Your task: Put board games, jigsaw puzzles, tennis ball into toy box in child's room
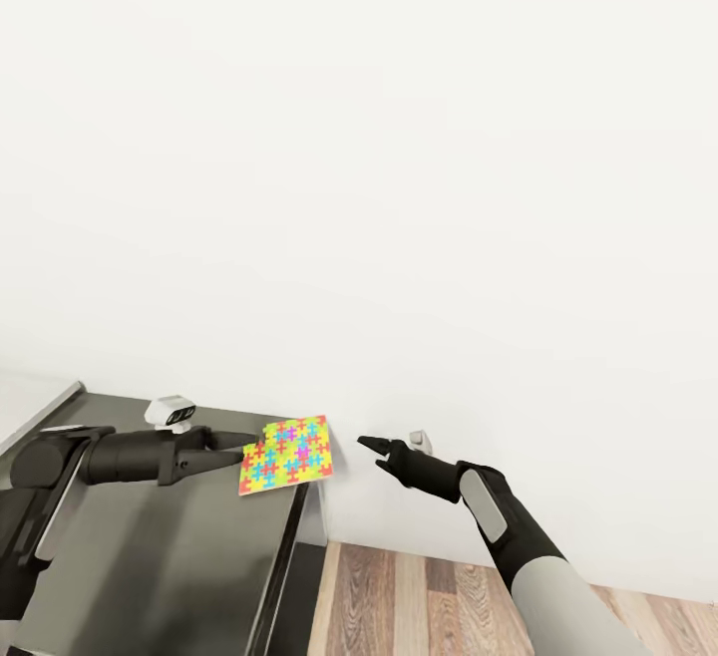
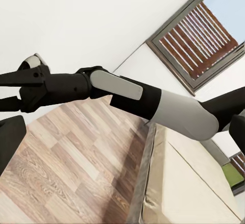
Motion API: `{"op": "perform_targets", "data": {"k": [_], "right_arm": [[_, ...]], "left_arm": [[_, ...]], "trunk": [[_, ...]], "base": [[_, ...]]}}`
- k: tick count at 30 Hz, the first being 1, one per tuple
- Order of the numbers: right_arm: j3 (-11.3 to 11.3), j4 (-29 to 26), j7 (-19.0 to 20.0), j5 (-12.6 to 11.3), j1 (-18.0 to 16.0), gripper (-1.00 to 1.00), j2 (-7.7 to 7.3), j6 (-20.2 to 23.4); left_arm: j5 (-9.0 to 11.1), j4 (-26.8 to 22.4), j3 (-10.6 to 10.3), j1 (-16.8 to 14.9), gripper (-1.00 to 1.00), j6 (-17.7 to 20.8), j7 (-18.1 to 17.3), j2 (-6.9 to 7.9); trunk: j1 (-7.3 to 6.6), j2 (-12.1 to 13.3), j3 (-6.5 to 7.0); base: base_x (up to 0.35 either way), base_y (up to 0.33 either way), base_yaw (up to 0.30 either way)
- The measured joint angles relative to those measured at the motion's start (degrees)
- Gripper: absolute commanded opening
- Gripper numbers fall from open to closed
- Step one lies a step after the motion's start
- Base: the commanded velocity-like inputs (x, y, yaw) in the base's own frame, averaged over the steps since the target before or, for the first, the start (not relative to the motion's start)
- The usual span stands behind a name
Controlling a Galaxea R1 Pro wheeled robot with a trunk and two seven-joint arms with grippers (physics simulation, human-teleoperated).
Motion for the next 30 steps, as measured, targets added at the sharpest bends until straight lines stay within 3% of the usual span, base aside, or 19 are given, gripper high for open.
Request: {"op": "perform_targets", "data": {"k": [26,30], "right_arm": [[0.1,0.3,-0.4,0.3,0.0,1.00,0.18,-0.2],[0.3,2.0,-2.4,0.3,-0.6,1.00,1.48,-0.2]], "left_arm": [[0.0,0.0,0.0,0.0,1.00,0.0,0.0,0.00],[0.0,0.0,0.0,0.0,1.00,0.0,0.0,0.00]], "trunk": [[0.00,0.0,0.00],[0.00,0.0,0.00]], "base": [[0.000,-0.030,0.000],[0.000,0.000,0.000]]}}
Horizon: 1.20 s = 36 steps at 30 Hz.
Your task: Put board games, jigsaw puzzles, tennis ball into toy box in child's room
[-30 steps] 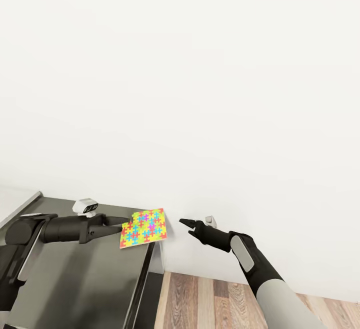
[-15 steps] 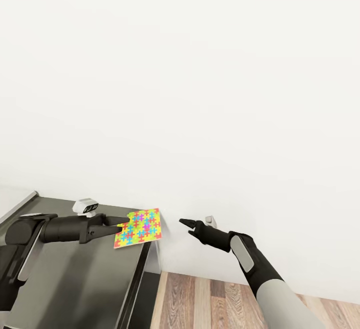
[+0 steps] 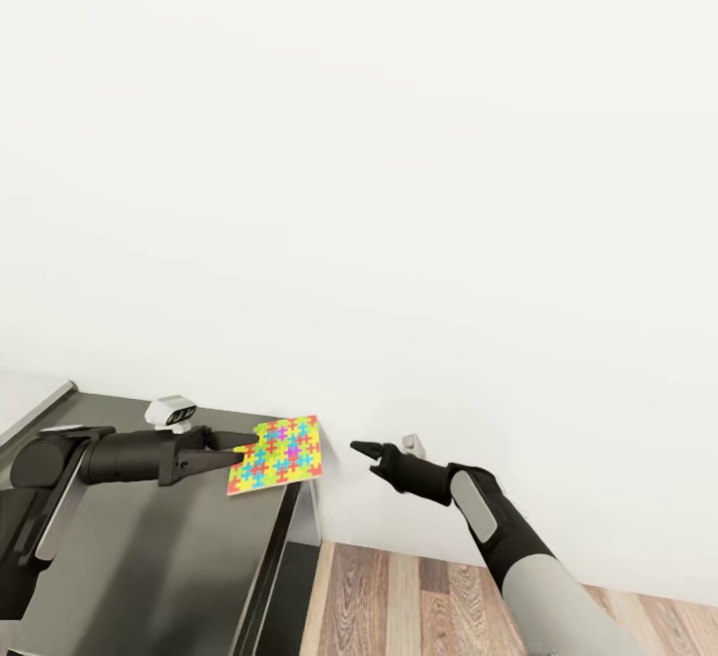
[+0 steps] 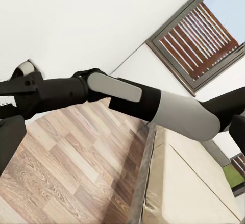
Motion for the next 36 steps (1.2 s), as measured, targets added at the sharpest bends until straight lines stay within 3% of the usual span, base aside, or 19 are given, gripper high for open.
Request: {"op": "perform_targets", "data": {"k": [4,13,32,36], "right_arm": [[0.6,4.6,-1.9,0.1,-2.2,1.00,1.48,-0.3],[0.8,7.8,-2.4,0.2,-3.6,1.00,1.91,-0.4],[0.9,7.7,-2.4,0.2,-4.0,1.00,2.39,-0.4],[0.9,7.5,-2.1,0.2,-4.0,1.00,2.81,-0.4]], "left_arm": [[0.0,0.0,0.1,0.0,1.00,-0.1,0.0,0.00],[0.0,0.0,0.3,0.0,1.00,-0.1,0.0,0.00],[0.0,-0.2,0.8,0.0,1.00,1.3,0.0,0.21],[0.0,-0.3,1.1,0.0,1.00,1.4,0.0,0.38]], "trunk": [[0.00,0.0,0.00],[0.00,0.0,0.00],[4.17,-7.6,-3.41],[4.17,-7.6,-3.41]], "base": [[0.000,0.000,0.000],[0.000,0.000,0.000],[0.000,0.000,0.000],[0.000,0.000,0.000]]}}
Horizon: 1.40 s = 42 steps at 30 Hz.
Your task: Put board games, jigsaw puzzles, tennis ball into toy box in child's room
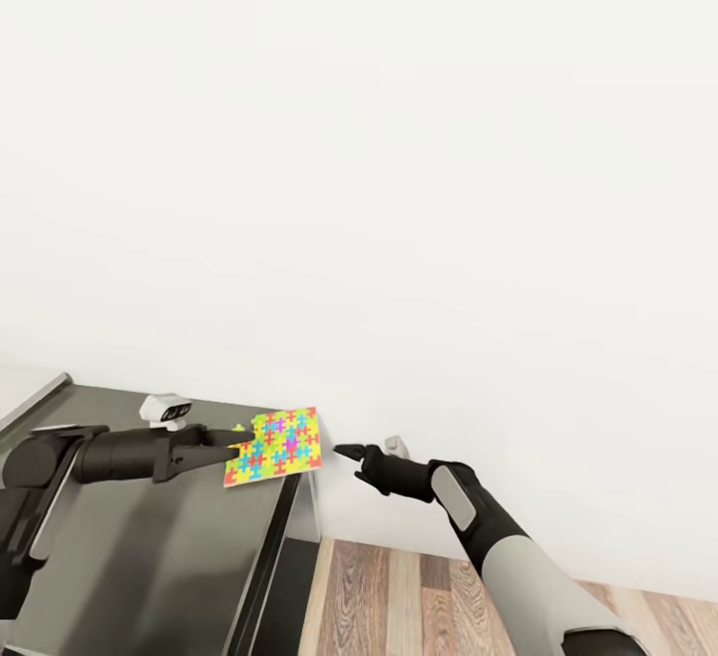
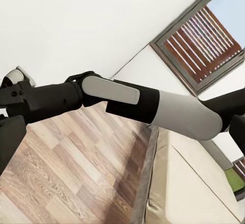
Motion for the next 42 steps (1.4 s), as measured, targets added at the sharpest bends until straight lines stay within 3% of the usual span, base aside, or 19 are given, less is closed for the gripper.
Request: {"op": "perform_targets", "data": {"k": [6,10,14,18,42], "right_arm": [[0.3,-0.1,0.4,0.0,-0.5,1.00,0.25,0.0],[2.5,-0.1,0.4,-0.2,-0.7,1.00,0.41,0.1],[3.2,-0.5,0.7,-0.2,-0.8,1.00,0.74,0.1],[3.4,-0.8,0.8,-0.2,-0.8,1.00,0.86,0.1],[3.5,-1.0,0.9,-0.2,-0.8,1.00,0.86,0.1]], "left_arm": [[0.0,0.0,1.1,0.0,1.00,0.0,0.0,-0.02],[0.1,0.0,1.2,0.0,1.00,0.0,0.0,-0.03],[0.0,0.0,1.3,0.0,1.00,-0.1,0.0,-0.03],[0.1,0.0,1.3,0.0,1.00,-0.1,0.0,-0.03],[0.1,0.0,1.3,0.0,1.00,-0.2,0.0,0.03]], "trunk": [[0.00,0.0,0.00],[0.00,0.0,0.00],[0.00,0.0,0.00],[0.65,-1.2,-0.53],[0.66,-1.2,-0.54]], "base": [[0.000,0.000,0.000],[0.000,0.000,0.000],[0.000,0.000,0.000],[0.000,0.000,0.000],[0.000,0.040,0.000]]}}
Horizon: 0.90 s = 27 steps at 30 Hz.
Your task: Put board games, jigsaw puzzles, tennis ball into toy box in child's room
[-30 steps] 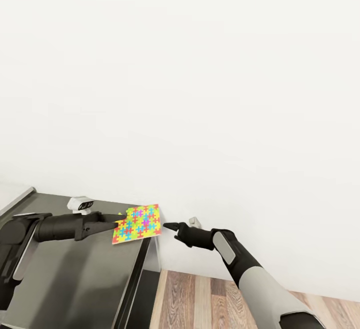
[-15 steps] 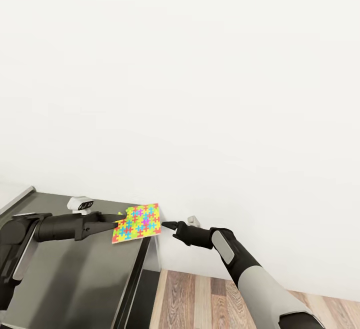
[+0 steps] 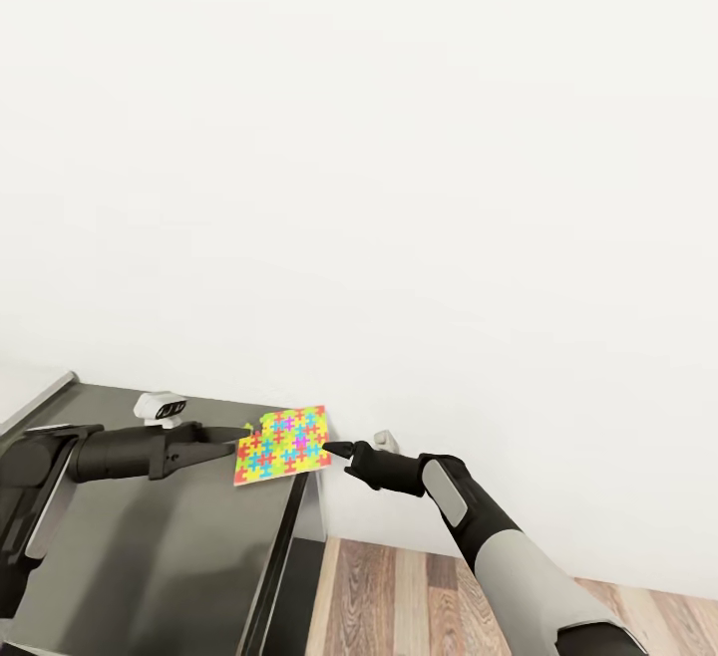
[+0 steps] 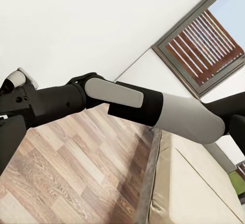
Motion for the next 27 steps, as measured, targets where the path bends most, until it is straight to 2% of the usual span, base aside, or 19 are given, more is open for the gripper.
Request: {"op": "perform_targets", "data": {"k": [10,23,27], "right_arm": [[0.0,0.0,0.0,0.0,0.0,1.00,0.00,0.0],[0.0,0.0,0.0,0.0,0.0,1.00,0.00,0.0],[0.0,0.0,0.0,0.1,0.0,1.00,0.00,0.0]], "left_arm": [[0.0,0.0,0.0,0.0,1.00,0.0,0.0,-0.06],[0.0,0.0,-0.1,0.0,1.00,0.0,0.0,-0.05],[0.0,0.0,-0.1,0.0,1.00,0.0,0.0,-0.06]], "trunk": [[0.00,0.0,0.00],[0.00,0.0,0.00],[0.87,-1.6,-0.71]], "base": [[0.000,0.078,0.000],[0.000,0.008,0.000],[0.000,0.000,0.000]]}}
